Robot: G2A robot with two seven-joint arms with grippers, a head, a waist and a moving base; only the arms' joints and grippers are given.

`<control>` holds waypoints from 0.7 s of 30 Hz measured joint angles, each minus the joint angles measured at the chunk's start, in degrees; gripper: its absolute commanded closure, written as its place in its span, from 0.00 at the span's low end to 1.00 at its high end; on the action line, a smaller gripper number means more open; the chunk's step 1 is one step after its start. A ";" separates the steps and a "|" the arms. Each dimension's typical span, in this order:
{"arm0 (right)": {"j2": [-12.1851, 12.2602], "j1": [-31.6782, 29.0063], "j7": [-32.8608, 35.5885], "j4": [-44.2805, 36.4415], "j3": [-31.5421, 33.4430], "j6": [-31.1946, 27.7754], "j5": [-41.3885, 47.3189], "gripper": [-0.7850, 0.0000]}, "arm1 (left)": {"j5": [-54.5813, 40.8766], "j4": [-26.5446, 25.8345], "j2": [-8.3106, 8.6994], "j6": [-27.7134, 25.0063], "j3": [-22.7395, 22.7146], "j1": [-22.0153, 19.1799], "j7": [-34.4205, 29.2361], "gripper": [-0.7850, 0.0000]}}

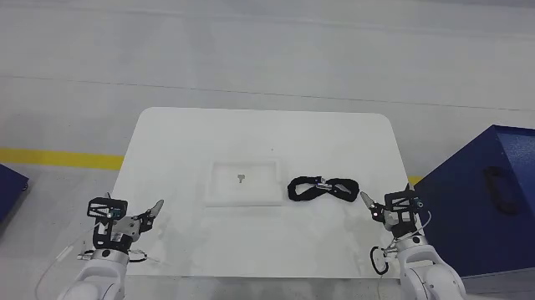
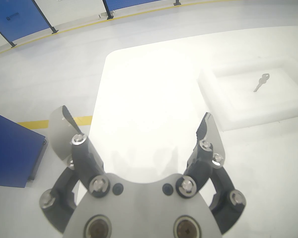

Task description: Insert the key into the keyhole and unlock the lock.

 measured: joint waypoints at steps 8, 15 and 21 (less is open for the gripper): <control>0.00 0.00 0.00 0.00 0.00 0.00 0.00 0.00 | 0.00 0.00 0.00 0.00 0.00 0.00 0.00 0.00; 0.00 0.00 0.00 0.00 0.00 0.00 0.00 0.00 | -0.88 -1.45 0.09 -3.95 1.44 -2.92 -3.62 0.00; 0.00 0.00 0.00 0.00 0.00 0.00 0.00 0.00 | -17.51 3.34 -0.52 -17.99 9.05 -19.03 -23.99 0.00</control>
